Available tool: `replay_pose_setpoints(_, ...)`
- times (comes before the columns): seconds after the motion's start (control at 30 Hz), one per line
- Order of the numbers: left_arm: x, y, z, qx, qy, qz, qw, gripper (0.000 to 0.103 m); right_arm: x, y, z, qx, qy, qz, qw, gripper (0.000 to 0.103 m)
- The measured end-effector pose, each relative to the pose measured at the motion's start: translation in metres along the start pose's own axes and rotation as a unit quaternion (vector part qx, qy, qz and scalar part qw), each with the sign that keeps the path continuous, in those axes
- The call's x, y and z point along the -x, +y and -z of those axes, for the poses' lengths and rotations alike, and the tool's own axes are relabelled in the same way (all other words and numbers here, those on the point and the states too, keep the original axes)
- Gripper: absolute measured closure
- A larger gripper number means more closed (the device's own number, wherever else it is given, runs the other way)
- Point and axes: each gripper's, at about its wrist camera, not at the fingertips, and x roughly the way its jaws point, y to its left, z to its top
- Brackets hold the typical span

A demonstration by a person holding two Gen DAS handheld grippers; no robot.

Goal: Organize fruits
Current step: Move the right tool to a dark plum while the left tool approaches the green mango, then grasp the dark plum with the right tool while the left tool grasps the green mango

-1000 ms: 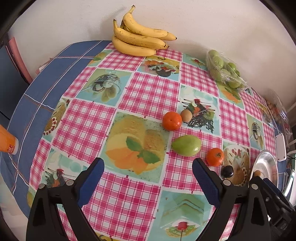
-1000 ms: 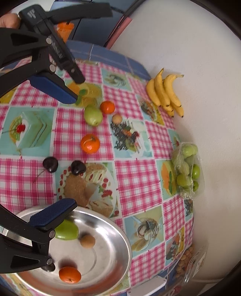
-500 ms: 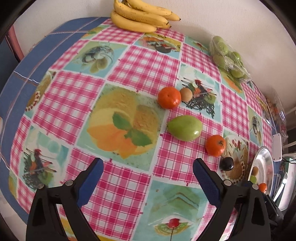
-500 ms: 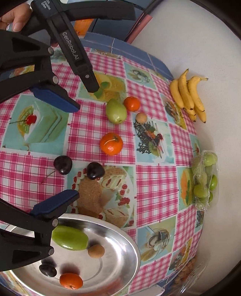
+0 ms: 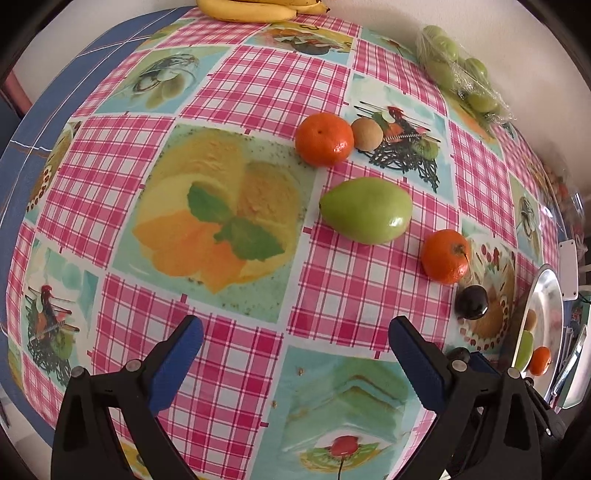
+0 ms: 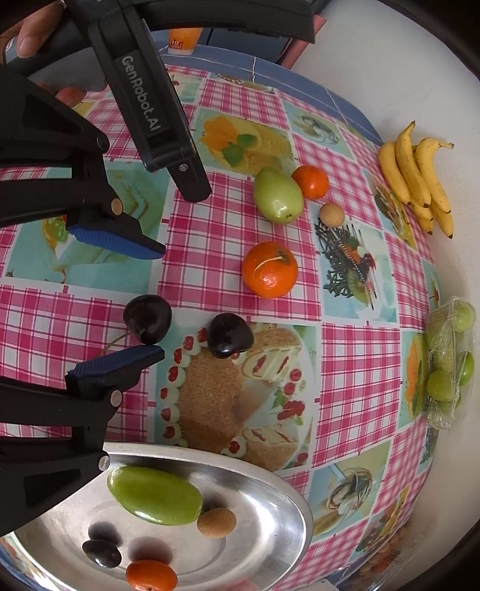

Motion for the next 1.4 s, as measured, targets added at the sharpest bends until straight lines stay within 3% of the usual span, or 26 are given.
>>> replay_pose_setpoints(0.37, -0.002, -0.01, -0.001, 0.005, -0.001, 0.03, 0.9995, 0.003, -0.004, -0.003, -0.001, -0.002, -0.001, 0.009, 1.0, 0.073)
replay_pose_setpoints(0.53, -0.001, -0.003, -0.001, 0.023, -0.004, 0.045, 0.9987, 0.003, -0.003, -0.001, -0.001, 0.005, -0.004, 0.012, 1.0, 0.074)
replay_pose_setpoints(0.73, 0.001, 0.003, -0.005, 0.025, -0.014, 0.056, 0.998, 0.004, 0.016, -0.002, -0.005, -0.003, -0.029, -0.014, 0.999, 0.074)
replay_pose_setpoints(1.07, 0.019, -0.003, -0.029, 0.023, -0.06, 0.095, 0.9934, 0.026, 0.043, -0.011, -0.02, -0.018, -0.071, -0.04, 0.996, 0.074)
replay_pose_setpoints(1.17, 0.02, -0.008, -0.035, 0.01, -0.07, 0.09, 0.9935, 0.035, 0.047, -0.015, -0.025, -0.023, -0.079, -0.043, 0.996, 0.074)
replay_pose_setpoints(1.4, 0.011, -0.025, -0.044, -0.019, -0.075, 0.064, 0.995, 0.04, 0.05, -0.02, -0.031, -0.031, -0.087, -0.055, 0.994, 0.074)
